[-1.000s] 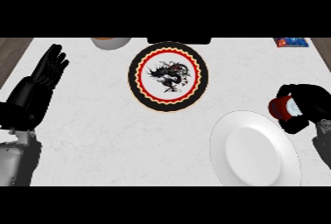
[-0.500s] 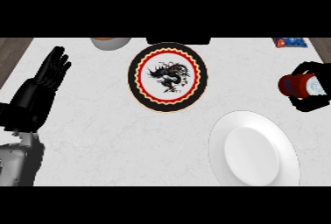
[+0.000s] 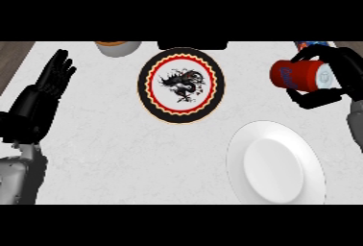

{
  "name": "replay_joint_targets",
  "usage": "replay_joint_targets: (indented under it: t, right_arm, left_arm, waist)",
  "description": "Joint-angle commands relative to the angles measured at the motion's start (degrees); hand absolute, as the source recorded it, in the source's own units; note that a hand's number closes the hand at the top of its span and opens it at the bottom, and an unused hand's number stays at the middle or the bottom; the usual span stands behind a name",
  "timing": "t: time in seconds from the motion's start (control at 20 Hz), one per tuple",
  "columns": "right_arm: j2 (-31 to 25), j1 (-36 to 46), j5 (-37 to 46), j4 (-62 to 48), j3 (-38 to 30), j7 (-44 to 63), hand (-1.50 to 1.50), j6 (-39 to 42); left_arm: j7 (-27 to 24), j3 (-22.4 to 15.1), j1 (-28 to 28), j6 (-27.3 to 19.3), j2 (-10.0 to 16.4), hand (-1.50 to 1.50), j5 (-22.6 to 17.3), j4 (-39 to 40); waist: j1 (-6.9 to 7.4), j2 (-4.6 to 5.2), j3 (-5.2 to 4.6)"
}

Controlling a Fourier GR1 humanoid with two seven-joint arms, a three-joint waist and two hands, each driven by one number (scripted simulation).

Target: Pick the can from the plate and place it in the plate

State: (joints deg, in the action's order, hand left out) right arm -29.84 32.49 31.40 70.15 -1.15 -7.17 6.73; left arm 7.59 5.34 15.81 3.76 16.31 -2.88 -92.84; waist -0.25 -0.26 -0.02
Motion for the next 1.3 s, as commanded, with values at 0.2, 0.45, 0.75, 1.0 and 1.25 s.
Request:
replay_joint_targets:
  t: [0.2, 0.45, 0.75, 1.0, 1.25]
  right_arm:
    - [8.4, 5.0, -1.4, 8.3, 3.4, 8.2, 1.50, 4.0]
    - [14.1, 11.6, 1.2, 1.3, 5.1, 10.0, 1.50, 2.1]
    - [23.9, 21.8, 3.8, -12.6, 6.4, 13.7, 1.50, -2.8]
    - [29.2, 30.4, 7.0, -24.9, 5.4, 15.8, 1.50, -8.5]
    - [29.7, 31.7, 8.5, -37.8, 7.7, 10.3, 1.50, -17.4]
  left_arm:
    - [-2.1, -0.1, 2.4, -0.4, -1.5, 0.00, 1.6, 4.3]
    - [0.1, -0.1, -1.2, 1.3, -0.9, 0.00, 0.8, -1.6]
    - [-0.7, -0.1, 0.9, 1.3, -1.7, 0.00, 0.8, 1.4]
    - [-2.2, 0.1, 1.9, 1.2, -1.5, 0.00, 1.8, 2.2]
    - [2.0, -0.6, 2.0, 1.8, -2.1, 0.00, 0.5, -0.6]
  waist:
    - [0.20, 0.24, -0.01]
    - [0.92, 0.26, 0.02]
    - [1.58, 0.50, 0.01]
    - [1.81, 0.66, 0.00]
    - [2.68, 0.91, 0.01]
